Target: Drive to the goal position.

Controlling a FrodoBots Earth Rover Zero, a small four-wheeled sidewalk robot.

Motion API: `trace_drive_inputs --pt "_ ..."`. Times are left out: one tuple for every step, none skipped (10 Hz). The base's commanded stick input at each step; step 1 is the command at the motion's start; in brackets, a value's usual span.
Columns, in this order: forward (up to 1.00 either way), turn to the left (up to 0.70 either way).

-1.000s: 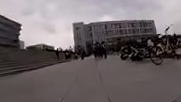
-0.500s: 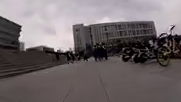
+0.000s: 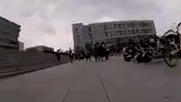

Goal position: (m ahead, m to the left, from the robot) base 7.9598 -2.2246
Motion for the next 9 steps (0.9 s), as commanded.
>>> trace_drive_inputs --pt "0.70 0.00" --pt "0.70 0.00" --pt "0.70 0.00" --pt "0.70 0.00" --pt "0.70 0.00" --pt "0.70 0.00" --pt "0.70 0.00" --pt "0.70 0.00" --pt "0.70 0.00"
